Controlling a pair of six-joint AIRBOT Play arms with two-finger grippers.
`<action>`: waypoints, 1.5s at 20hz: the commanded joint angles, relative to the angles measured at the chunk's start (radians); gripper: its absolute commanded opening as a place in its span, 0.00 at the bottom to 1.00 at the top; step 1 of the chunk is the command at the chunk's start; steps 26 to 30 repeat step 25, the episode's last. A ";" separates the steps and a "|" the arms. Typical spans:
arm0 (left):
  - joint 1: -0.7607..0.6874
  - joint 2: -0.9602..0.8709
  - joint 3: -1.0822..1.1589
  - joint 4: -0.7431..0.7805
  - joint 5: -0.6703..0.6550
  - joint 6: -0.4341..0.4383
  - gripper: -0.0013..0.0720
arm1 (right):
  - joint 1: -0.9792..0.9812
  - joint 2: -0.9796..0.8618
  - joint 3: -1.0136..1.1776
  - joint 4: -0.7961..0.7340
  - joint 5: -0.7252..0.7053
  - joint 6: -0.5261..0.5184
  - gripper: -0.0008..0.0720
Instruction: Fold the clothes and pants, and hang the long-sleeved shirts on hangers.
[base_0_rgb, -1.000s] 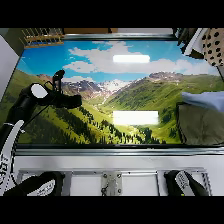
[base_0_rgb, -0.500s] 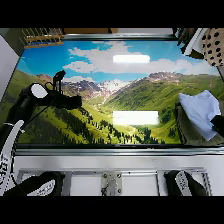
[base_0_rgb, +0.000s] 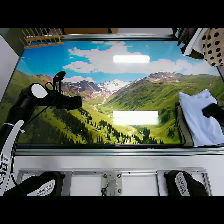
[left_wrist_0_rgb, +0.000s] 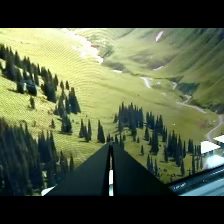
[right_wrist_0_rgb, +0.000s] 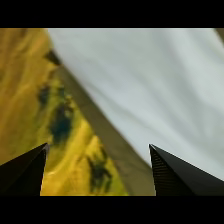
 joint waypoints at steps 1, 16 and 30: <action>-0.001 0.000 0.000 0.000 0.009 0.002 0.03 | 0.247 0.006 0.009 0.204 -0.024 -0.104 0.95; 0.000 0.000 0.000 0.000 0.008 0.001 0.03 | 0.638 -0.094 0.009 0.209 -0.025 -0.104 0.04; 0.000 0.000 0.000 0.000 0.008 0.001 0.03 | 0.638 -0.095 0.009 0.209 -0.025 -0.104 0.04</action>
